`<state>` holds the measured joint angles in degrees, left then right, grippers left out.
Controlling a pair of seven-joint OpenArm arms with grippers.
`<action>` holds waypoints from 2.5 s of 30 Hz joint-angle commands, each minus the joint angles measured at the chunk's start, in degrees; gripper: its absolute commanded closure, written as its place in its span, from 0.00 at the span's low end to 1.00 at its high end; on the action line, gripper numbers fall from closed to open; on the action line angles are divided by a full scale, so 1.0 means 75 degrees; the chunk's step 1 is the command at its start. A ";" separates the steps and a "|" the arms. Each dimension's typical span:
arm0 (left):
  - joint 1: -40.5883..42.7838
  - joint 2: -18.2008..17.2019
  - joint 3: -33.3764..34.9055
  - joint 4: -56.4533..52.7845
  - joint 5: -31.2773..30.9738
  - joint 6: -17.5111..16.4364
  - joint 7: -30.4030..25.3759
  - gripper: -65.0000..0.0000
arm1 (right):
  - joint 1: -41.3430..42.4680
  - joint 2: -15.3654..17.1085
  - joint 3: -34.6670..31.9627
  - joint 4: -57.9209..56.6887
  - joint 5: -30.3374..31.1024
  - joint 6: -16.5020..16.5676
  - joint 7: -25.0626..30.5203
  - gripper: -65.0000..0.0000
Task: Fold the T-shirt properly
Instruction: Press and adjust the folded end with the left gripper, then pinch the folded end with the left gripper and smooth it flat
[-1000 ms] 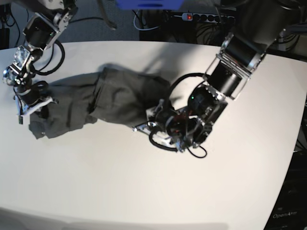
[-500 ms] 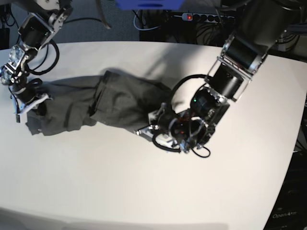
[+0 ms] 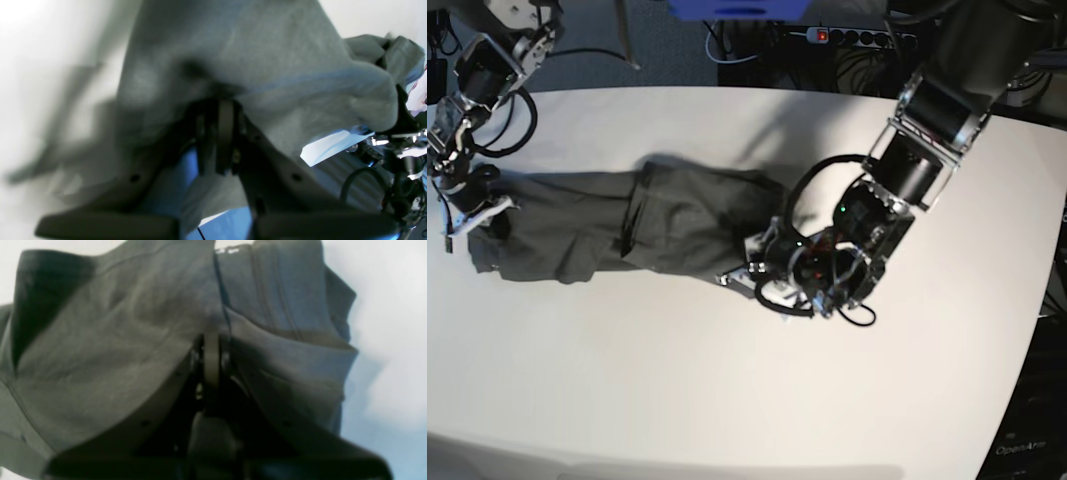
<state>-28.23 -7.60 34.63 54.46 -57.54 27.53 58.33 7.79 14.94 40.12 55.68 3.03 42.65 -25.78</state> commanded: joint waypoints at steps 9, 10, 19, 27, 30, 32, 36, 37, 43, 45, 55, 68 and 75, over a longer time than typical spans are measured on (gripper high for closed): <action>0.0452 -0.0669 -0.0849 0.0938 0.1043 0.0637 -0.0281 0.91 | -0.0107 0.0112 -0.0022 -0.0467 -0.0808 -0.0354 -0.0378 1.00; 0.0452 -0.0740 -0.0955 0.1161 0.0903 0.0637 -0.0187 0.91 | -0.0107 0.0112 -0.0022 -0.0467 -0.0808 -0.0354 -0.0378 1.00; 0.0394 -0.0740 -0.1506 0.1958 0.0715 0.0637 -0.0046 0.91 | -0.0119 -0.0040 -0.0045 -0.0479 -0.0820 -0.0354 -0.0366 1.00; 0.0382 -0.0658 -0.1517 0.2064 0.0563 0.0637 0.0153 0.91 | -0.0095 -0.0040 -0.0057 -0.0479 -0.0820 -0.0354 -0.0366 1.00; 0.0382 -0.0810 -0.1517 0.2310 0.0234 0.0684 0.0481 0.91 | -0.0095 -0.0040 -0.0057 -0.0479 -0.0820 -0.0354 -0.0366 1.00; 0.0370 -0.0916 -0.1517 0.2415 0.0059 0.0696 0.0598 0.91 | -0.0095 -0.0040 -0.0057 -0.0479 -0.0820 -0.0354 -0.0366 1.00; 0.0370 -0.1056 -0.1517 0.2439 -0.0012 0.0719 0.0622 0.91 | -0.0095 -0.0052 -0.0057 -0.0479 -0.0820 -0.0354 -0.0366 1.00; 0.0382 -0.1103 -0.1517 0.2427 -0.0012 0.0719 0.0622 0.91 | -0.0095 -0.0052 -0.0057 -0.0479 -0.0820 -0.0354 -0.0366 1.00; 0.0429 -0.1267 -0.1435 0.2404 0.0035 0.0719 0.0622 0.91 | -0.0095 -0.0052 -0.0057 -0.0479 -0.0820 -0.0354 -0.0366 1.00; 0.0441 -0.1255 -0.1424 0.2404 0.0293 0.0719 0.0622 0.91 | -0.0095 -0.0052 -0.0057 -0.0479 -0.0820 -0.0354 -0.0366 1.00; 0.0652 -0.0705 -0.1435 0.2404 0.1641 0.0649 0.0809 0.91 | -0.0095 -0.0052 -0.0057 -0.0432 -0.0820 -0.0354 -0.0366 1.00; 0.0699 -0.0517 -0.1412 0.1982 0.2157 0.0649 0.0821 0.91 | -0.0154 -0.0064 -0.0033 0.0072 -0.0796 -0.0354 -0.0401 1.00; 0.0699 -0.0529 -0.1412 0.2017 0.2145 0.0649 0.0821 0.96 | -0.0177 -0.0216 -0.0033 0.0435 -0.0820 -0.0354 -0.0577 1.00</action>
<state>-22.04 -11.44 24.10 69.06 -41.76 32.36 64.29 7.27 12.88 39.83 59.22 1.21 40.69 -24.18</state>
